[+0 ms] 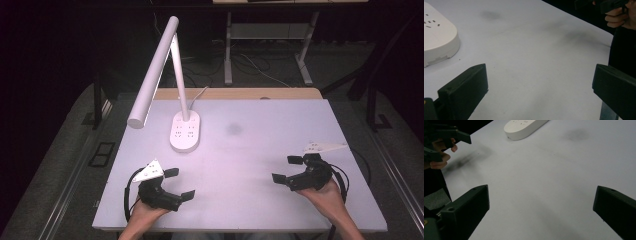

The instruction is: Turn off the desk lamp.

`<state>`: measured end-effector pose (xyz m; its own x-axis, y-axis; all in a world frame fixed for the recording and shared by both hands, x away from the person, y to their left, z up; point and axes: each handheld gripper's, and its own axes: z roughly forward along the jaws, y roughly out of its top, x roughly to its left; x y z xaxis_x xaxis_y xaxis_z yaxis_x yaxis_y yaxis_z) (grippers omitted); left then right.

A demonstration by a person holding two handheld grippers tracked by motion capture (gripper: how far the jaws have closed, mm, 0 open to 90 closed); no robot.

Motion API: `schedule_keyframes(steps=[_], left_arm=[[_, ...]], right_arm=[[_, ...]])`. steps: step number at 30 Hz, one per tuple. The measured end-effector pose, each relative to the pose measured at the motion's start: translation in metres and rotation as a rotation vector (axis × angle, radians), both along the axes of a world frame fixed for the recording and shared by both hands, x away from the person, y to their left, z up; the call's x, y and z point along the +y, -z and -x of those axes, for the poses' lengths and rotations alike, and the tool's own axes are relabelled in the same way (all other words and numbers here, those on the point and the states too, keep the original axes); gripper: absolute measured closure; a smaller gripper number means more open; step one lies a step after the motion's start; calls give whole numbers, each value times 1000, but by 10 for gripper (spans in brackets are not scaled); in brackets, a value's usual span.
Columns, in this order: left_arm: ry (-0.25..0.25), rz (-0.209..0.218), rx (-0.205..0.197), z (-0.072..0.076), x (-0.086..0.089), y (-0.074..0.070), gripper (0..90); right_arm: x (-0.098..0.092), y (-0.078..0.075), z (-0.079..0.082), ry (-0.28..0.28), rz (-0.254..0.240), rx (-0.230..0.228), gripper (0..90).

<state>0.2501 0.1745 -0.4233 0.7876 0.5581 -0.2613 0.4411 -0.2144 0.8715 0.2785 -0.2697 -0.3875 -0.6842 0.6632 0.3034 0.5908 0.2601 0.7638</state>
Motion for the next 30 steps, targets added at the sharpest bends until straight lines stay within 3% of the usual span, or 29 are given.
schedule_keyframes(steps=[18, 30], left_arm=[[-17, 5, -8, 0, 1, -1, 0], [-18, 5, -9, 0, 2, -1, 0]], right_arm=[[16, -24, -24, -27, 17, -9, 5], [37, -42, -43, -75, 33, -22, 5]])
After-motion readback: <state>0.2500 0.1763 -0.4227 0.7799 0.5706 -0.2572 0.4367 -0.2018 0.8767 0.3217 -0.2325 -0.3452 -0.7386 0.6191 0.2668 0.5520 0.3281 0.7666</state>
